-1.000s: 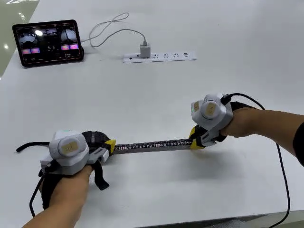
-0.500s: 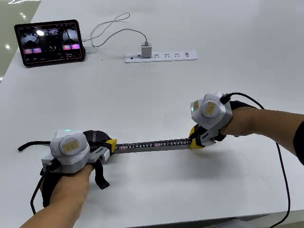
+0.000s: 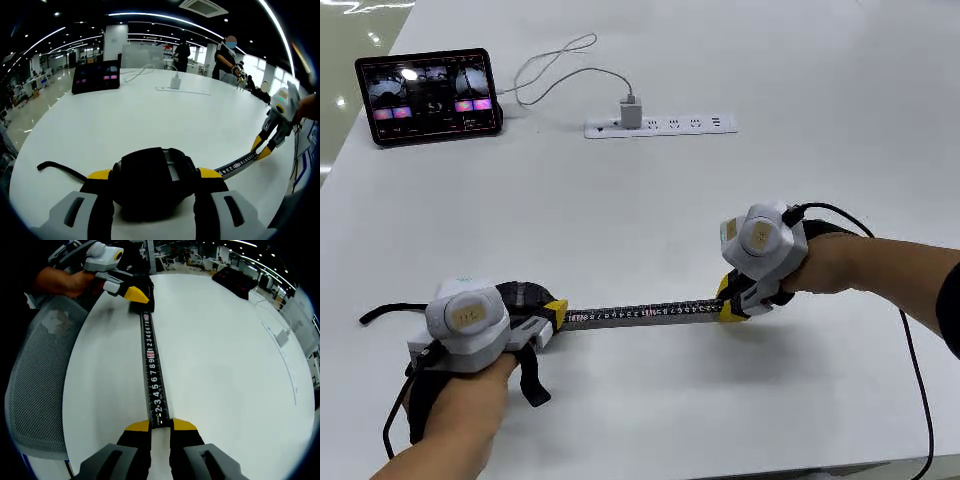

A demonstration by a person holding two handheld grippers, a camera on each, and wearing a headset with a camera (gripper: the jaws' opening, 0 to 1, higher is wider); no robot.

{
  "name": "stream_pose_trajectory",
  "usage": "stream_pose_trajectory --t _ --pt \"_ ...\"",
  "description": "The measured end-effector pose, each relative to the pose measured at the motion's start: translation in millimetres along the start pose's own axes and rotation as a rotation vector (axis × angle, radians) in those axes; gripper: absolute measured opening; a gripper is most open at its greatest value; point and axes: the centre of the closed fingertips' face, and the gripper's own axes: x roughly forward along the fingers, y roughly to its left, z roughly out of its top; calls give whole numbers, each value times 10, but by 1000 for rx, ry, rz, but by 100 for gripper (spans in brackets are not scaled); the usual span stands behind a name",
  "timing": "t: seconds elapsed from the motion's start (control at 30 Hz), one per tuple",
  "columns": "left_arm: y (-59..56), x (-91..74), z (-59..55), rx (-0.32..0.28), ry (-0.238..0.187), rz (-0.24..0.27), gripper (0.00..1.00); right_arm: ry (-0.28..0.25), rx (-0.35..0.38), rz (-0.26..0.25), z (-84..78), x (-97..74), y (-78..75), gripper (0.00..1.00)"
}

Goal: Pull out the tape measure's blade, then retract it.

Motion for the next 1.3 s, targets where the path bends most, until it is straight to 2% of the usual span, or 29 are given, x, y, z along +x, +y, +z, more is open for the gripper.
stream_pose_trajectory --t 0.17,0.7,1.3 --pt "4 1 -3 -2 -1 -3 60 -16 -21 3 21 7 11 8" --pt "4 6 -13 -6 7 -14 60 -15 -57 8 90 41 15 8" --pt "-8 -1 -7 -8 10 -17 60 -6 -49 12 159 90 8 9"
